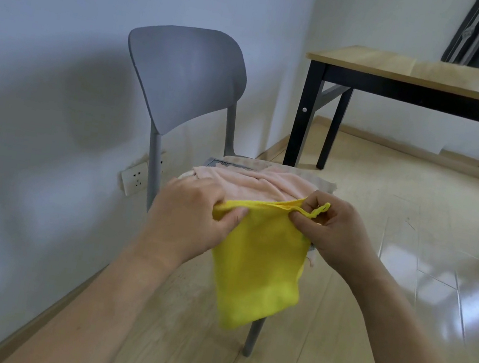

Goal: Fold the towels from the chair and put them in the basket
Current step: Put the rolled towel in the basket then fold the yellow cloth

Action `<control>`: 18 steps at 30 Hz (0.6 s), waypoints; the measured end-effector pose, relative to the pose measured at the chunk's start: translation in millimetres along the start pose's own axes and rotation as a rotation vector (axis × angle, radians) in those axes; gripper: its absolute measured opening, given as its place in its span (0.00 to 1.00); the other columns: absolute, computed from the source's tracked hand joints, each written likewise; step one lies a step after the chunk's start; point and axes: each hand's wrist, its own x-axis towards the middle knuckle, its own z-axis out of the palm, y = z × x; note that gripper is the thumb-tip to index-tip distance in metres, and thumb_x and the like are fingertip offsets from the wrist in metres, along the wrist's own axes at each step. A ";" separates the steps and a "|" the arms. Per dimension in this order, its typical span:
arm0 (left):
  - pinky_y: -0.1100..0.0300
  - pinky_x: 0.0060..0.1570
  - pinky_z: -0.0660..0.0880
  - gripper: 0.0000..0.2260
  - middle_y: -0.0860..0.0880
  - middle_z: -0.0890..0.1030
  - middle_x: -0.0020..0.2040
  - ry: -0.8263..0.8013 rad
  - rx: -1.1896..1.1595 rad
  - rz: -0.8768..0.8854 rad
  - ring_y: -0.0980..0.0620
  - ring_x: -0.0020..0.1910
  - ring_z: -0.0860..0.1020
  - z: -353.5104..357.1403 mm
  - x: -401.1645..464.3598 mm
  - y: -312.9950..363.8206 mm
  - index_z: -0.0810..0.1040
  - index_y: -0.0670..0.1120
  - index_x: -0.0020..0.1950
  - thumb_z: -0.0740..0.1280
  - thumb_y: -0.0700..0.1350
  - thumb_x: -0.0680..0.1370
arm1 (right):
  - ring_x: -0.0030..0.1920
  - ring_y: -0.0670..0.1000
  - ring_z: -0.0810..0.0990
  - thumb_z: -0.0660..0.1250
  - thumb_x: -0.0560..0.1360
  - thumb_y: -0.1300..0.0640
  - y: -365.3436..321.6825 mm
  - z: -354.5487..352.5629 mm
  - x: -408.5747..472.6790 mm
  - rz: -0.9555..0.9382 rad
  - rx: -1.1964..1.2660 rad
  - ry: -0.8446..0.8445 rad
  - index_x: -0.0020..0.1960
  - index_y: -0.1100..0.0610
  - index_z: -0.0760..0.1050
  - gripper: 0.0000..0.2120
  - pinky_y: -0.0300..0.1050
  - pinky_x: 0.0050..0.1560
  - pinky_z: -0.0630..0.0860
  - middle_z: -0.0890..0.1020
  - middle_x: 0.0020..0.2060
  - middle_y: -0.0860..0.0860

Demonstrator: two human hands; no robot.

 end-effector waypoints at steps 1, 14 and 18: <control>0.59 0.37 0.63 0.18 0.56 0.68 0.32 0.059 0.030 -0.038 0.53 0.34 0.67 -1.6 0.9 1.1 0.67 0.50 0.33 0.62 0.62 0.74 | 0.30 0.47 0.66 0.71 0.71 0.65 -0.1 1.2 0.1 -0.007 -0.015 0.001 0.33 0.59 0.71 0.12 0.43 0.31 0.65 0.68 0.27 0.49; 0.67 0.36 0.71 0.07 0.49 0.79 0.44 -0.217 -0.583 -0.474 0.59 0.40 0.75 -5.4 1.3 0.1 0.77 0.53 0.50 0.72 0.46 0.74 | 0.46 0.56 0.80 0.71 0.73 0.61 -8.4 -7.6 0.4 0.262 0.129 -0.180 0.46 0.55 0.81 0.03 0.51 0.49 0.79 0.81 0.41 0.56; 0.62 0.35 0.68 0.07 0.46 0.76 0.37 -0.343 -0.675 -0.591 0.54 0.35 0.71 -6.1 5.2 -1.3 0.78 0.41 0.41 0.74 0.41 0.72 | 0.35 0.50 0.78 0.70 0.74 0.59 -10.0 -15.3 4.8 0.378 0.046 -0.320 0.48 0.64 0.80 0.08 0.43 0.35 0.77 0.78 0.35 0.53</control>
